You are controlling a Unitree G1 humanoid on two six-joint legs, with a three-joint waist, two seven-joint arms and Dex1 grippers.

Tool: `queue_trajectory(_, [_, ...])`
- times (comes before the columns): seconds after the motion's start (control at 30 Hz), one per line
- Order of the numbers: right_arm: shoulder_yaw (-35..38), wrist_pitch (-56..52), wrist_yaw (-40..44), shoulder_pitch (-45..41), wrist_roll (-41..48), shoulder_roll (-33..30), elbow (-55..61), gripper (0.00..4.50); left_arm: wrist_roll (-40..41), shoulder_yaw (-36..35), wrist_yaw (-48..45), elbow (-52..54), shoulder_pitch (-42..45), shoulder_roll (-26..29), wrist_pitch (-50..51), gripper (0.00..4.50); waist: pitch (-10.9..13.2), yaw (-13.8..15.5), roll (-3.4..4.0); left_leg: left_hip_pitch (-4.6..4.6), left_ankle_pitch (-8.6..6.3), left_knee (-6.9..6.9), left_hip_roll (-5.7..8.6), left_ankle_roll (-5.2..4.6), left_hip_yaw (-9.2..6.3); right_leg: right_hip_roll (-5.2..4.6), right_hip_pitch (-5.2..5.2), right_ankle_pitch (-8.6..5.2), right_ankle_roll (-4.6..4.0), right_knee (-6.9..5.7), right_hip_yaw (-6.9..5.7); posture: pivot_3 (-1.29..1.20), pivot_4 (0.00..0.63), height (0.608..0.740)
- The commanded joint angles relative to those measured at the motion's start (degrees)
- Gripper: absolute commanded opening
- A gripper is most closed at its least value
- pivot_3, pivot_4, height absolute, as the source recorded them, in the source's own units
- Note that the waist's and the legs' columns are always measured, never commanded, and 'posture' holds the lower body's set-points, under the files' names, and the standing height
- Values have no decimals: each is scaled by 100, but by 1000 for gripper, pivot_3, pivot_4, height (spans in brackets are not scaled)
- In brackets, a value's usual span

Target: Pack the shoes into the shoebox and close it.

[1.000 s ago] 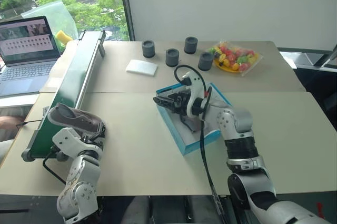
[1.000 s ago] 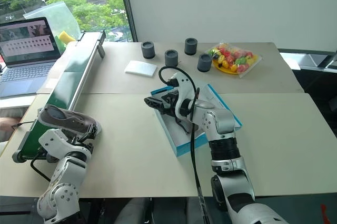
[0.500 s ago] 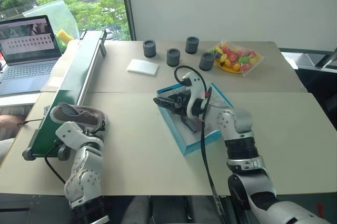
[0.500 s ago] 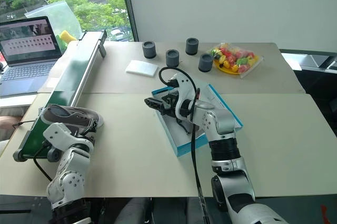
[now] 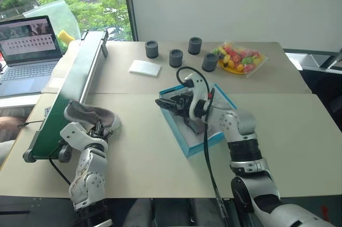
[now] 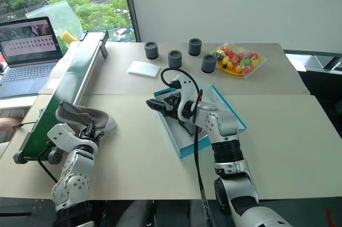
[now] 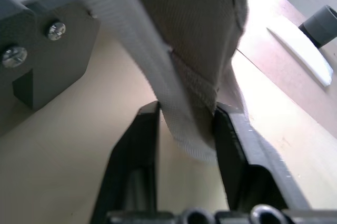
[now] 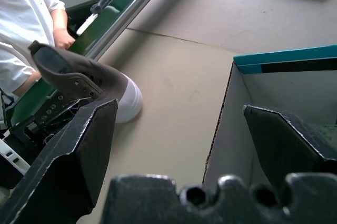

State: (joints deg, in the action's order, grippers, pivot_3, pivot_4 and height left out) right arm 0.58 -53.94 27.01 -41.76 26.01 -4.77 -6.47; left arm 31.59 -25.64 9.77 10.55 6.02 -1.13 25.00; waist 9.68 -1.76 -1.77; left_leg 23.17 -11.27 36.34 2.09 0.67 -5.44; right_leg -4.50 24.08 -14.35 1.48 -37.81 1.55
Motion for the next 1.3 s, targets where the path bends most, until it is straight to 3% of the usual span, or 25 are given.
queue_trajectory(0.03, [18, 171, 6, -9, 46, 33, 78, 4500, -49, 26, -12, 185, 47, 49, -197, 52, 0, -2, 0, 0, 0, 0, 0, 0, 0, 0, 1, 0, 0, 0, 0, 0, 150, 740])
queue_trajectory(0.37, [28, 177, -28, -26, 41, 23, 79, 4500, -456, 563, -404, 560, -151, 277, -411, 4, 0, -3, 0, 1, 0, -1, 0, 0, 0, 1, 1, 0, 0, 1, 0, 0, 150, 740])
queue_trajectory(0.53, [228, -149, -41, -140, 307, 53, 169, 4500, -661, 1239, -1187, 1494, -544, 1025, -133, 4, 0, -8, 0, 3, 0, -2, -2, 0, 0, 2, 4, 0, -1, 1, 0, 0, 150, 740])
queue_trajectory(0.77, [1169, -1457, 272, -900, 1409, -47, -631, 4500, -8, 1533, -2008, 2184, -993, 1694, 635, 4, 3, -70, 4, -8, 0, -6, -8, 0, 14, 6, 4, 1, -2, -3, 17, 0, 150, 740])
queue_trajectory(0.87, [1366, -1888, 607, -1276, 1778, -219, -1041, 4500, 523, 1678, -2240, 2455, -1023, 1758, 1065, 4, 3, -64, 5, -7, 0, -7, -8, -1, 14, 7, 4, 1, -3, -1, 16, 0, 150, 740])
queue_trajectory(1.0, [532, -1770, 1886, -1183, 1901, -749, -550, 4500, 2055, 1459, -2383, 2736, -932, 1634, 1636, 4, 3, -54, 5, 0, -4, -6, -8, -7, 16, 6, 3, 1, -2, 11, 15, 0, 150, 740])
queue_trajectory(1.13, [-59, -1612, 2888, -1126, 1928, -1190, -443, 4500, 3582, 1171, -2404, 2778, -831, 1893, 2013, 4, 3, -85, 5, 1, -8, -5, -12, -13, 18, 7, 4, 2, -1, 15, 16, 0, 150, 740])
queue_trajectory(1.3, [-415, -1534, 3342, -1106, 1860, -1389, -428, 4500, 4086, 1111, -2218, 2628, -672, 2231, 2080, 4, 3, -81, 5, -9, -8, -4, -13, -14, 26, 9, -1, 2, -1, 12, 22, 0, 150, 740])
